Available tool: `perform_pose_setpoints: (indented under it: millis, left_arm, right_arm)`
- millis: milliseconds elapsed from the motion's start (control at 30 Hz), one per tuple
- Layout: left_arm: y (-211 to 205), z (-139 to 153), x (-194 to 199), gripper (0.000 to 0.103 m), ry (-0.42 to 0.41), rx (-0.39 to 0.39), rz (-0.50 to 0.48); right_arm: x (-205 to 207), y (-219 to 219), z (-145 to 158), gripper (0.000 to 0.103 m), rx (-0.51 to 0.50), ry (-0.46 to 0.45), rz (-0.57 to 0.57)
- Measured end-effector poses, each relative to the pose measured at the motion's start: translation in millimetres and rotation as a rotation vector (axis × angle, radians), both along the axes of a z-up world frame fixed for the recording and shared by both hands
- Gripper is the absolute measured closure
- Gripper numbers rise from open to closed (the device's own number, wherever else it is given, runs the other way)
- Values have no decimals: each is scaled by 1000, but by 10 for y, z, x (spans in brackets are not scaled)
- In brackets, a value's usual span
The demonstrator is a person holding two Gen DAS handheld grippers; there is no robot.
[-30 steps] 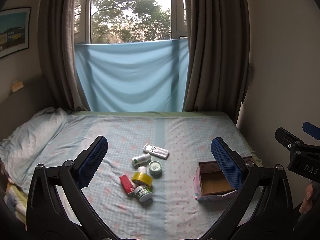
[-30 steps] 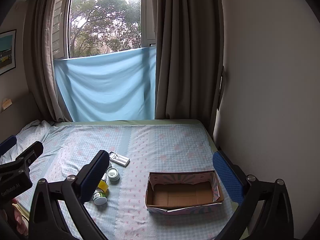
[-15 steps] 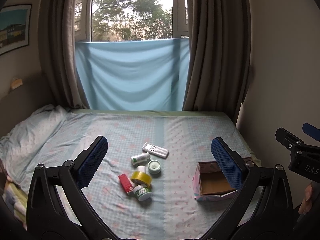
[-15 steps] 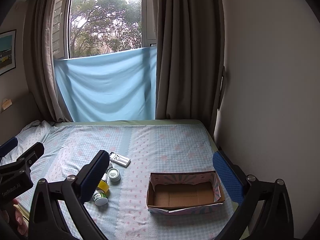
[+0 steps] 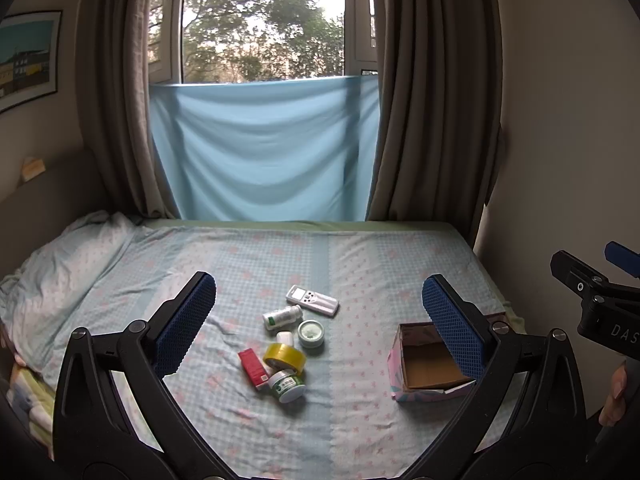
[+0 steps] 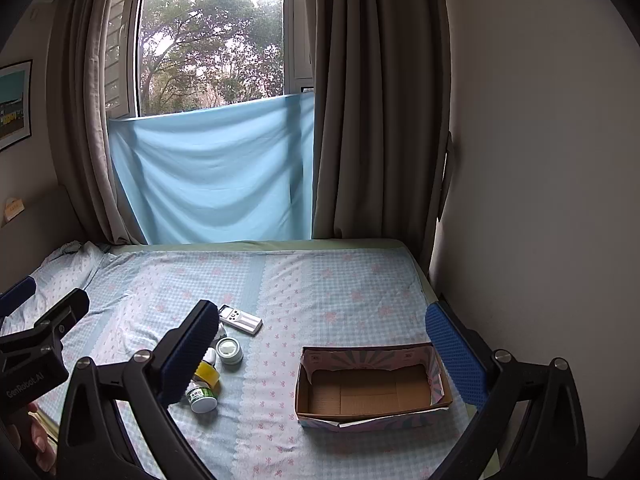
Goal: Organize rigid objects
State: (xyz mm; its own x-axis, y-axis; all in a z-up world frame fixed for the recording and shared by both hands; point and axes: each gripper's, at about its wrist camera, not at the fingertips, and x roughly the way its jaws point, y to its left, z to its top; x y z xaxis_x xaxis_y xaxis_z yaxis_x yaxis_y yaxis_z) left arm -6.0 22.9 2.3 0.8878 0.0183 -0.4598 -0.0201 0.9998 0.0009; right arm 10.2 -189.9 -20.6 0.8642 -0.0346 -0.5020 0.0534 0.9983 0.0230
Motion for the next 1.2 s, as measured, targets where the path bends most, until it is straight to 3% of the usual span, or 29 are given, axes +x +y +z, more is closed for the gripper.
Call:
perform_pose_setpoints:
  millis: [433,867,1033,1200]
  left_arm:
    - [15,8,3,1,4,-6,6]
    - [-20,42,-141,0,-44,25,96]
    - [90,-63,-84,0,34,14,131]
    - [498,-259,-34,0,121,-12,213]
  right_arm:
    - [33,22,12,0,8,3,7]
    - [51,-70,9,0,26,-5,57]
    - [98,-92,-50,0,17,-4,95]
    - [245,-37,-208,0,21,39,145]
